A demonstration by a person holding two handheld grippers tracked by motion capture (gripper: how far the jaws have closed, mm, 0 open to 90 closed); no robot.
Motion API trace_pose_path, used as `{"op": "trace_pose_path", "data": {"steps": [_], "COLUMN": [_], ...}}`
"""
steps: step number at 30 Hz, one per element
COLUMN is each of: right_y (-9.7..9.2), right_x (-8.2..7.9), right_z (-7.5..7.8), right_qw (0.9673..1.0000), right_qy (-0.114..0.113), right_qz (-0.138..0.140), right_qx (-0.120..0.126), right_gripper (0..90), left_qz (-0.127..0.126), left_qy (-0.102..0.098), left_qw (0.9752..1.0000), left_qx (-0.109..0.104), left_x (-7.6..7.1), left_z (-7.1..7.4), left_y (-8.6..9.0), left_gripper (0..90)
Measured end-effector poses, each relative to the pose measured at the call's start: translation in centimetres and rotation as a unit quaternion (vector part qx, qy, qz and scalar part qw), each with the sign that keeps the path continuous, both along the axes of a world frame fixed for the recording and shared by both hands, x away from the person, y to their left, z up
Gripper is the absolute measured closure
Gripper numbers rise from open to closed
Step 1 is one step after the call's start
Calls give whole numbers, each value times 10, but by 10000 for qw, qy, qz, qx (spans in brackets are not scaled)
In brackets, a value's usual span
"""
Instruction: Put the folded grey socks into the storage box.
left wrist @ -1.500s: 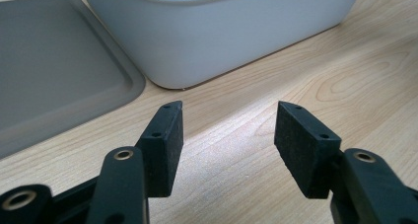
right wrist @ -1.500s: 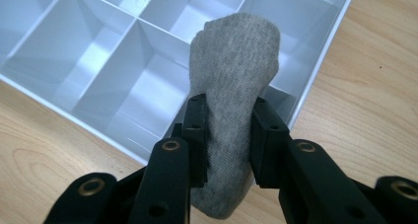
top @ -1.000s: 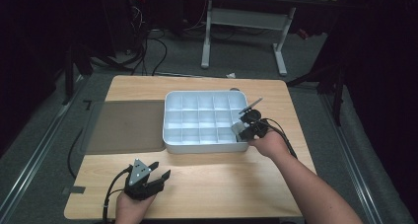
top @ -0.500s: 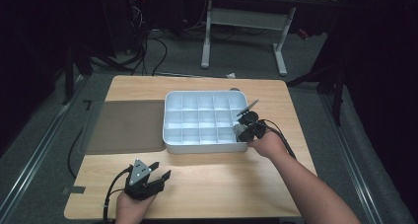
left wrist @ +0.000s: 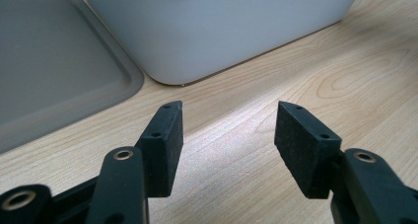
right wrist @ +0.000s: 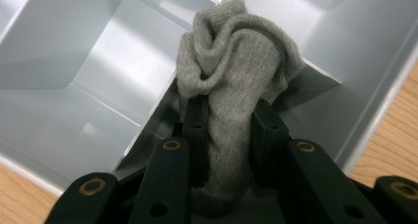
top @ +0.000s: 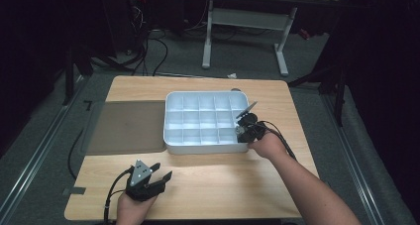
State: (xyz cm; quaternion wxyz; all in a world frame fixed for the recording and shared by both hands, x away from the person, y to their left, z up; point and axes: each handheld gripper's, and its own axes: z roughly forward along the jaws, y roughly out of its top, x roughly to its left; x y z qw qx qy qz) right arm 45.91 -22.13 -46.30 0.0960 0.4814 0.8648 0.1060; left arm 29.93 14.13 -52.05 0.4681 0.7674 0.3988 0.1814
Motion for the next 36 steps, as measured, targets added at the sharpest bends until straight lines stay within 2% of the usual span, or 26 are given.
{"op": "trace_pose_path", "data": {"steps": [16,21,26,29,30,31,33,36], "right_y": [2,1,-2,-4,-4,-5,-5,-4], "right_x": [0,0,-2,-3,-5,-6,-9,-13], "right_z": [4,9,16,23,25,28,33,34], "right_qw": [10000,10000,9999,9998,9997,9998,9998,9999], "right_qy": [22,17,-32,-83,-65,-107,-105,-111], "right_qz": [-11,2,-133,-86,-164,-65,-26,-67], "right_qx": [12,-24,73,138,173,177,185,94], "right_gripper": [679,632,617,605,607,627,755,899], "left_qz": [-13,-42,-33,-37,-39,-38,-38,-43], "left_qy": [27,35,33,39,43,44,44,44], "left_qw": [10000,10000,10000,10000,10000,10000,10000,10000], "left_qx": [-43,-38,-55,-63,-66,-65,-62,-58], "left_x": [0,0,-1,0,0,0,0,-1], "left_z": [0,1,1,0,0,0,0,0], "left_y": [0,-1,0,-1,-1,-1,-1,-1], "left_gripper": [449,449,449,450,450,449,449,449]}}
